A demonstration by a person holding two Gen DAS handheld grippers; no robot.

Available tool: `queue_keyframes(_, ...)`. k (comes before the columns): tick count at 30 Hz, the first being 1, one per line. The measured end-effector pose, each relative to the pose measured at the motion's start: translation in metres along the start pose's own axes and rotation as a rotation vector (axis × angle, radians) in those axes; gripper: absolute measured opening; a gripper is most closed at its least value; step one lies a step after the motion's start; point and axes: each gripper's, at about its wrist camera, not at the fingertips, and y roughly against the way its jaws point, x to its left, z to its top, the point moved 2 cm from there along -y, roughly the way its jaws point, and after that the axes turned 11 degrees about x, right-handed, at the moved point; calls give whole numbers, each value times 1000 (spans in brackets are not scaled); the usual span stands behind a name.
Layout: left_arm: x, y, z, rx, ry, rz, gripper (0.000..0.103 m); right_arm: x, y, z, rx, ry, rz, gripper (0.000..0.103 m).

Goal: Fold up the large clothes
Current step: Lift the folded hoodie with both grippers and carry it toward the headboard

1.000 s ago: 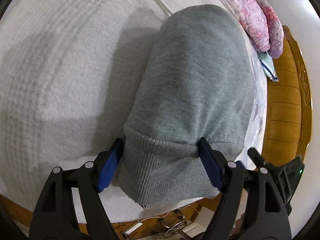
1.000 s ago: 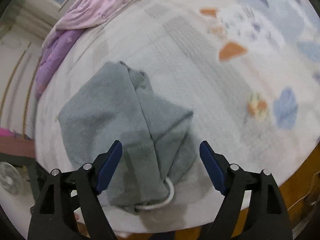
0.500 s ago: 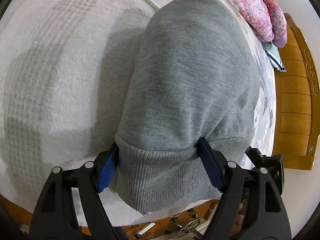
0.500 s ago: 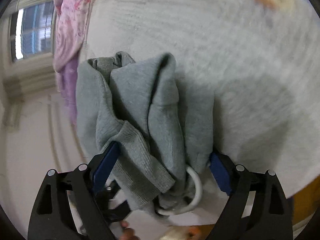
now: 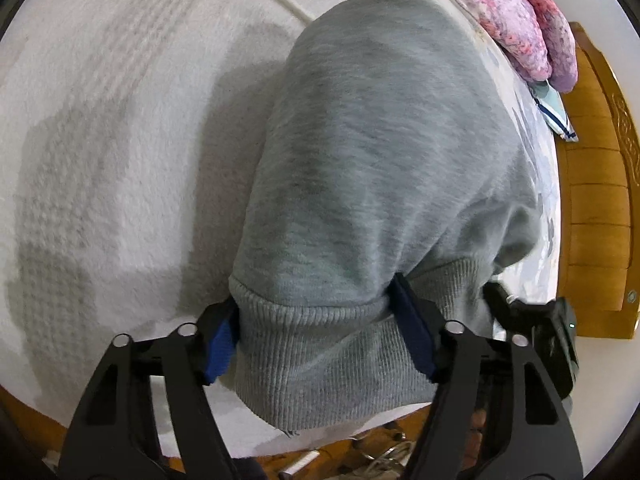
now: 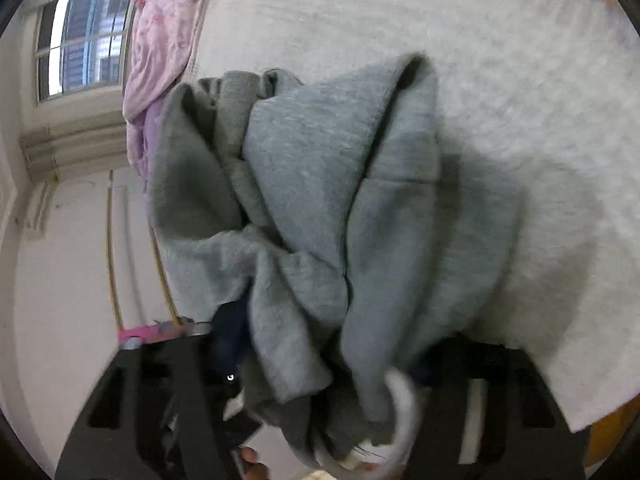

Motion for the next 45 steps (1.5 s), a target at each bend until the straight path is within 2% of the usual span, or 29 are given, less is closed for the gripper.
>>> queue_keyframes(1,-1,2,-1,-5,-1,1,61,3,5,-3,-5,15,-10,38)
queue_keyframes(4,-6,12,-5,-14,-2,-15,51,24,16,-12,-20,100,-88,31)
queue_keyframes(8,-26,35,-11,-20,-46,-12,44,61,31,-20,-39,206,-164,30)
queue_keyframes(17,-91,126,-36,-77,-196,61,40,141,88,-72,-21,398,-238,29)
queue_keyframes(22,-126,167,-68,-114,-282,94,40,166,123,-95,-48,431,-216,29)
queue_keyframes(30,-169,231,-106,-187,-369,83,40,219,181,-130,-117,517,-204,28)
queue_keyframes(41,-200,282,-119,-209,-506,34,40,252,222,-159,-262,483,-165,28)
queue_keyframes(45,-213,289,-120,-220,-542,23,40,258,234,-157,-294,467,-155,28)
